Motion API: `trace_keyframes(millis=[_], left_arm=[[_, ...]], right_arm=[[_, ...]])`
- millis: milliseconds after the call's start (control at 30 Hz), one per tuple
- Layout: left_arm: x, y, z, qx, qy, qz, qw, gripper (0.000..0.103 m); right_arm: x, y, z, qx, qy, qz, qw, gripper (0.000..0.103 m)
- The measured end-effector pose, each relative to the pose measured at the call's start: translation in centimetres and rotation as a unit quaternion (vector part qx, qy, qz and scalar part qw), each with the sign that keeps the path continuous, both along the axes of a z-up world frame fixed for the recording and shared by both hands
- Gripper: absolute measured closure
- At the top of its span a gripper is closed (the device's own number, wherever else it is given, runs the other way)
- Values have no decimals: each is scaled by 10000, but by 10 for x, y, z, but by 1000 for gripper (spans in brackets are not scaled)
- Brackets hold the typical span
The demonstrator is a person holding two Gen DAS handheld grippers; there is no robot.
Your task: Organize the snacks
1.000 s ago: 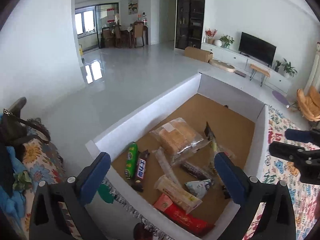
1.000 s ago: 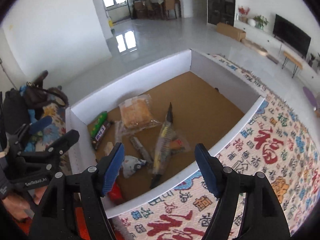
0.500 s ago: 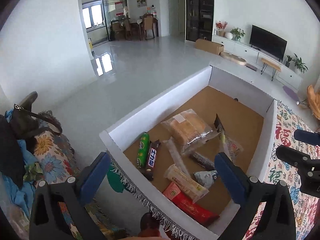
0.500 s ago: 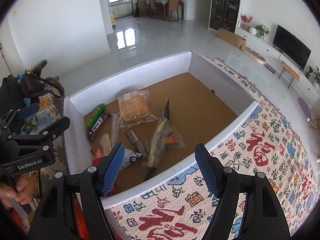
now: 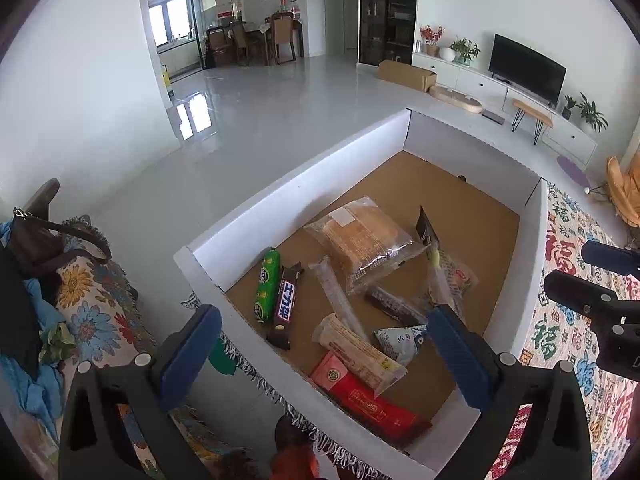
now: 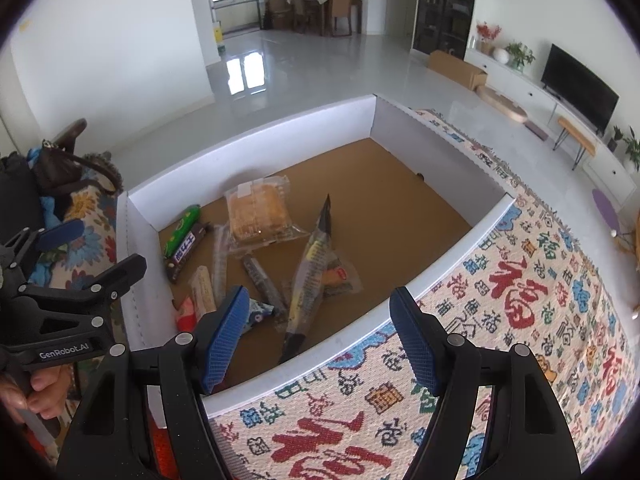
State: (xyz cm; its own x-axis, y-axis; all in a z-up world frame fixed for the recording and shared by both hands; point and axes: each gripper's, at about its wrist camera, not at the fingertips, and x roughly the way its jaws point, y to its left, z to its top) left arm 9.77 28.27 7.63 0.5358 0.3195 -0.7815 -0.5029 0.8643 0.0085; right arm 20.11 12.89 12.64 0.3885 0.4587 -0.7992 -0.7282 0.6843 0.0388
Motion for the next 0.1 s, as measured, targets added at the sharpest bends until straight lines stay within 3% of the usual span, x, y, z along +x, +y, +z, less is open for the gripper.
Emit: trace_keyframes(millis=[100], left_arm=[[1, -2, -3, -106, 24, 4, 9999, 0]], right_arm=[[0, 2, 0, 24, 11, 10, 10000, 27]])
